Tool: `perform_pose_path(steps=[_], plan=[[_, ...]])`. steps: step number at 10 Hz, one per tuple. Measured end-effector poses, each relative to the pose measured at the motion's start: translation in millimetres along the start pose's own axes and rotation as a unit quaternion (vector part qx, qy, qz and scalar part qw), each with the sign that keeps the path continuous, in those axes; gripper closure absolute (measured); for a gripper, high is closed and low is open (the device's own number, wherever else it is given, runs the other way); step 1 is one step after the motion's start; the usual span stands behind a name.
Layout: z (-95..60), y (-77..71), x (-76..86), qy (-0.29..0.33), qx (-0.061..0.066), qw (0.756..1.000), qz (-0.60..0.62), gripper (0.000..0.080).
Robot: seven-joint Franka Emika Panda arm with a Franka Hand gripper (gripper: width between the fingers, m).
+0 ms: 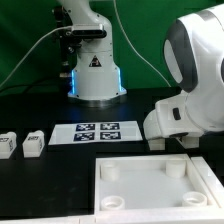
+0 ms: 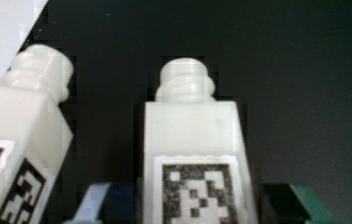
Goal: Assemble one leg
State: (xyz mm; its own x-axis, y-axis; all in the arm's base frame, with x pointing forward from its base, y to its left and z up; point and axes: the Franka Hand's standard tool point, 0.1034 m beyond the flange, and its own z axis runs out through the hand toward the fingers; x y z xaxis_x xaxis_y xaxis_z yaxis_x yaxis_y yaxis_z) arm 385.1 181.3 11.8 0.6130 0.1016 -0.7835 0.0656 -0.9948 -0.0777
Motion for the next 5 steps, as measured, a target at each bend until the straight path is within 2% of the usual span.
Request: perform_pose_path(steps=[3,4,5], plan=[[-0.1,0.0,0.0,0.0,0.0,1.0,0.0,0.0509],[-5.9,0.8,0.1,0.003,0.0,1.0,-0.004,0.0509],[-31.1,2.1,-1.5,0.019,0.001,1.0,-0.013,0.0508]])
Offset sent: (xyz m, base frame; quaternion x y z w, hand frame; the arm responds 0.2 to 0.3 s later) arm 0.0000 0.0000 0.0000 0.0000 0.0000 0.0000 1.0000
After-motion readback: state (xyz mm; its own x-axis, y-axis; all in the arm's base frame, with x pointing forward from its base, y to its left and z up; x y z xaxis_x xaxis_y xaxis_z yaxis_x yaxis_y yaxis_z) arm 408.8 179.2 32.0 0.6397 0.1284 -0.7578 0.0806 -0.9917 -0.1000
